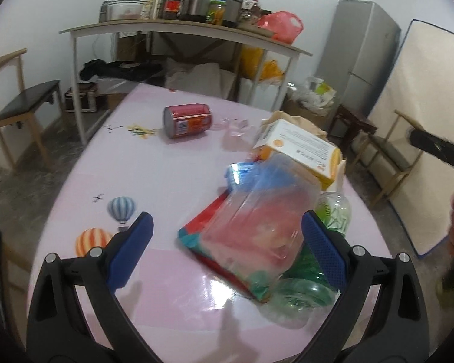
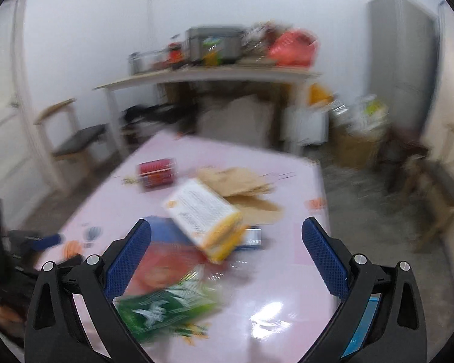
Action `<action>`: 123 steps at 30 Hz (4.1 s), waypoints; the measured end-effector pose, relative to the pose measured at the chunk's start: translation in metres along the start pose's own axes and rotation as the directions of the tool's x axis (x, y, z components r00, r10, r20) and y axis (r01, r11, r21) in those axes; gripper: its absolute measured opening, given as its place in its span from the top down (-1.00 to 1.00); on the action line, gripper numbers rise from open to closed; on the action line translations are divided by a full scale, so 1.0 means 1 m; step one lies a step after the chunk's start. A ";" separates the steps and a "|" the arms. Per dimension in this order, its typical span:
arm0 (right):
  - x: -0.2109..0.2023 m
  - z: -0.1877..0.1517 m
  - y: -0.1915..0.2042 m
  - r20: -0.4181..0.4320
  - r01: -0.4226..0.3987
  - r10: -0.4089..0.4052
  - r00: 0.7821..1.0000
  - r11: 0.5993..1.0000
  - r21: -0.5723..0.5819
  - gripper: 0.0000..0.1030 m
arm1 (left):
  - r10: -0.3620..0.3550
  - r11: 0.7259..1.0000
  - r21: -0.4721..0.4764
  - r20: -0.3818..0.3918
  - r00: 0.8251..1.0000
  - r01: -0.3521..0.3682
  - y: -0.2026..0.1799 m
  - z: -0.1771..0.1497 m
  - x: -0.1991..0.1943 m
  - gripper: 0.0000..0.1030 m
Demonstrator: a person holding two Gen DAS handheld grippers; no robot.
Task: Collect trash
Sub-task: 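Reach the right tool to the white medicine box and grasp it, then grasp the brown paper bag with the left tool while the right tool holds the box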
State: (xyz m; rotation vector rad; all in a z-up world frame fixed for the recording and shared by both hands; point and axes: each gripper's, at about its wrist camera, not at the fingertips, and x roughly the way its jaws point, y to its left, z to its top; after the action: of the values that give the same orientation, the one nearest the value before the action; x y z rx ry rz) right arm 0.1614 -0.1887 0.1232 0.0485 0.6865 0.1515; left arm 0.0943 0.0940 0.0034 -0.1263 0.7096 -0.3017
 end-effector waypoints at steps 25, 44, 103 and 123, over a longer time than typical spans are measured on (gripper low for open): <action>0.174 0.038 0.051 -0.451 -0.216 0.034 0.892 0.908 -0.358 -0.63 | -0.070 0.996 0.045 -0.127 0.989 0.076 0.015 0.000 0.050 -0.83; 0.173 0.037 0.055 -0.442 -0.202 0.015 0.897 0.903 -0.379 -0.45 | -0.076 0.996 0.043 -0.149 0.986 0.083 0.020 0.003 0.057 -0.83; 0.061 -0.155 -0.070 -0.417 0.155 -0.049 0.907 0.962 0.225 -0.35 | -0.265 0.883 0.284 -0.354 0.897 0.373 -0.128 0.152 0.137 -0.83; 0.058 -0.159 -0.084 -0.365 0.089 0.027 0.931 0.950 0.298 -0.35 | 0.075 0.858 0.470 -0.511 0.856 0.205 -0.149 0.145 0.246 0.92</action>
State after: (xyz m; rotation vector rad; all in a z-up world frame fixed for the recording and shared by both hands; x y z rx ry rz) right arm 0.1146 -0.2640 -0.0440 0.3187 1.0804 0.0180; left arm 0.3317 -0.1234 -0.0082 0.4630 1.1364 -0.5976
